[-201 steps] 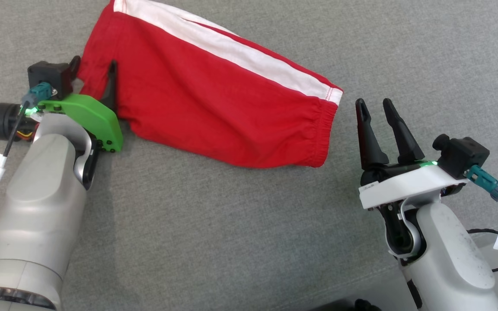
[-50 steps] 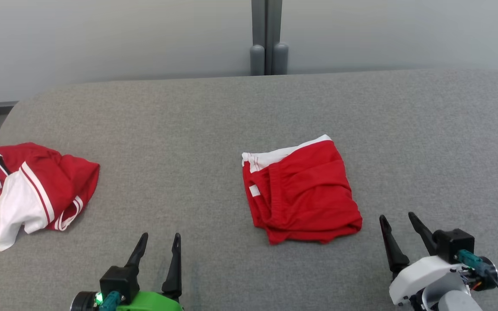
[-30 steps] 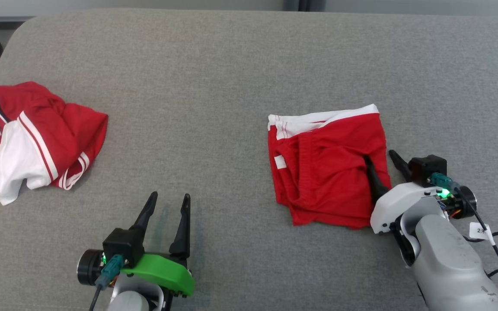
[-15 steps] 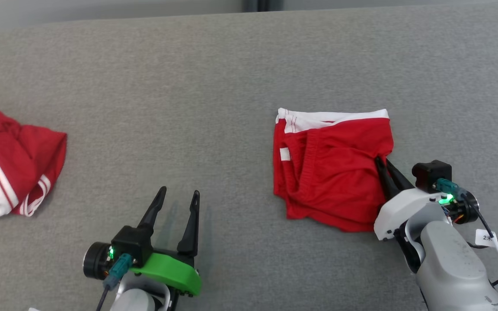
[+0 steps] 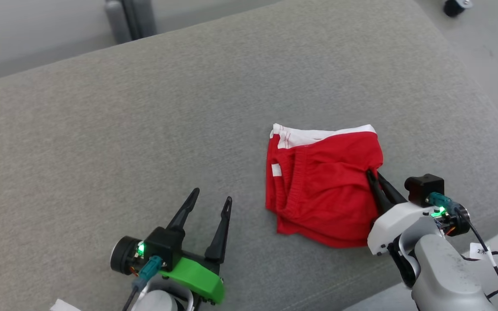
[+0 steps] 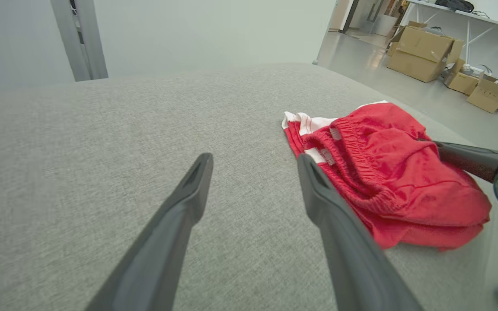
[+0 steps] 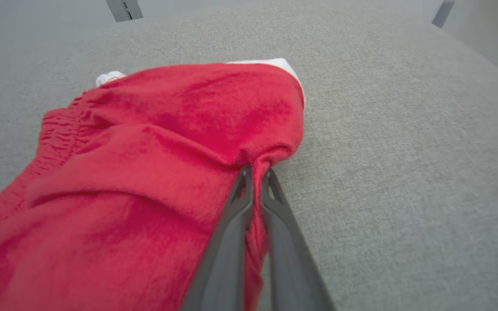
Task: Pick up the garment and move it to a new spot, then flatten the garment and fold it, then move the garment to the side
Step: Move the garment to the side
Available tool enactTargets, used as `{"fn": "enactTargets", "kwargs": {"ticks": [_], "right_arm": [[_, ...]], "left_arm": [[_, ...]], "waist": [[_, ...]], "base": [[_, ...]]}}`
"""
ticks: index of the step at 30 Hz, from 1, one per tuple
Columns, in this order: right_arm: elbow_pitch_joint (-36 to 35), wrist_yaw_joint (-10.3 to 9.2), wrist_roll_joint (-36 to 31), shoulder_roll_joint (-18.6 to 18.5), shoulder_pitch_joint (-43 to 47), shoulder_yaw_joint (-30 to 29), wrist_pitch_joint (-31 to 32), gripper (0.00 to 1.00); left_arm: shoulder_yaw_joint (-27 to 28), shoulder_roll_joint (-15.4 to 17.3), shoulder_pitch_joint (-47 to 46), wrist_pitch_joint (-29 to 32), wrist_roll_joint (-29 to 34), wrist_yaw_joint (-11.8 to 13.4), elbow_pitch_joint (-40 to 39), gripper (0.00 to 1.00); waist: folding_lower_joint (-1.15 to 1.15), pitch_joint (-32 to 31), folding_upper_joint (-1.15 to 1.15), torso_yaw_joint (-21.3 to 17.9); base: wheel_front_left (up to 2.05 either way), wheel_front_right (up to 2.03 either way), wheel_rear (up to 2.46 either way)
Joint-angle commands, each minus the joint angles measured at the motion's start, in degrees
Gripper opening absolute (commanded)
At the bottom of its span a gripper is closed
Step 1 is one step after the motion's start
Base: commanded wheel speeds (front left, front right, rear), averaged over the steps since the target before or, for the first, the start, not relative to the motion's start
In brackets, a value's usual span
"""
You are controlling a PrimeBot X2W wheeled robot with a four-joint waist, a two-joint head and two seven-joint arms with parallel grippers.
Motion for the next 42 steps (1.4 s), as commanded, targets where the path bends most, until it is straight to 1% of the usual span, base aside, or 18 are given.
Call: {"fn": "enactTargets", "kwargs": {"ticks": [1,4,7,11,14,19,23,29,34,36,40,41,42], "right_arm": [[-0.49,-0.11,0.83,-0.08,0.89,0.40,-0.01,0.00],[-1.31,-0.11,1.40,-0.06,1.38,1.38,-0.01,0.00],[-1.55,-0.11,0.74,-0.08,1.30,1.38,0.00,0.00],[-0.97,-0.11,0.36,-0.03,-0.81,1.83,-0.01,0.00],[0.98,-0.11,-1.58,-0.33,-3.75,1.77,-0.01,0.00],[4.63,-0.11,-5.14,-3.12,-10.41,0.50,0.22,0.00],[7.05,-0.11,-7.70,-6.92,-17.08,-1.16,0.97,0.00],[10.68,-0.11,-12.59,-14.69,-26.17,-6.80,3.02,0.00],[12.70,-0.11,-16.64,-20.29,-30.17,-14.22,4.47,0.00],[12.66,-0.11,-18.54,-21.61,-30.66,-17.52,4.94,0.00],[10.18,-0.11,-23.63,-22.61,-29.25,-24.53,6.08,0.00],[9.21,-0.11,-25.07,-22.39,-28.72,-26.47,6.47,0.06],[8.25,-0.11,-25.97,-22.14,-28.49,-28.30,6.43,0.37]], "left_arm": [[-0.31,0.36,-1.11,-0.01,0.61,-0.12,0.09,1.00],[-1.93,0.36,-1.50,-0.01,0.91,-0.13,0.36,1.00],[-2.86,0.46,-2.17,-0.01,1.03,-0.14,0.74,1.00],[-3.93,1.47,-3.06,-0.01,0.99,-0.14,1.04,1.00],[-4.41,2.28,-4.04,-0.01,0.67,-0.14,1.23,1.00],[-4.62,4.16,-5.73,-0.01,0.41,-0.15,0.90,1.00],[-5.07,5.54,-7.75,-0.01,0.32,-0.15,0.18,1.00],[-6.07,7.07,-11.16,-0.01,0.09,-0.15,-1.33,1.00],[-6.51,7.96,-12.97,0.03,-0.19,-0.08,-1.92,1.00],[-6.59,8.28,-13.29,0.04,-0.14,-0.06,-1.96,1.00],[-6.00,8.54,-13.31,0.11,-0.27,-0.03,-1.64,1.00],[-5.91,8.57,-13.12,0.11,-0.29,-0.02,-1.48,1.00],[-5.81,8.59,-13.09,0.11,-0.31,-0.02,-1.36,1.00]], "waist": [[0.00,-0.11,0.00,-8.11],[0.00,0.61,0.00,-9.27],[0.00,1.68,0.00,-9.32],[0.00,3.71,0.00,-8.15],[0.00,5.62,0.00,-6.65],[0.00,9.52,0.00,-3.34],[0.00,13.20,0.00,-0.50],[0.00,18.24,0.00,3.72],[0.00,20.56,0.00,6.08],[0.00,20.89,0.00,6.60],[0.00,20.78,0.00,6.85],[0.00,20.64,0.00,6.86],[0.00,20.48,0.00,6.82]], "base": [[0.00,0.00,0.00],[0.00,0.00,0.00],[0.00,0.00,0.00],[0.00,0.00,0.00],[0.00,0.00,0.00],[0.00,0.00,0.00],[0.00,0.00,0.00],[0.00,0.00,0.00],[0.00,0.00,0.00],[0.00,0.00,0.00],[0.00,0.00,0.00],[0.00,0.00,0.00],[0.00,0.00,0.00]]}}
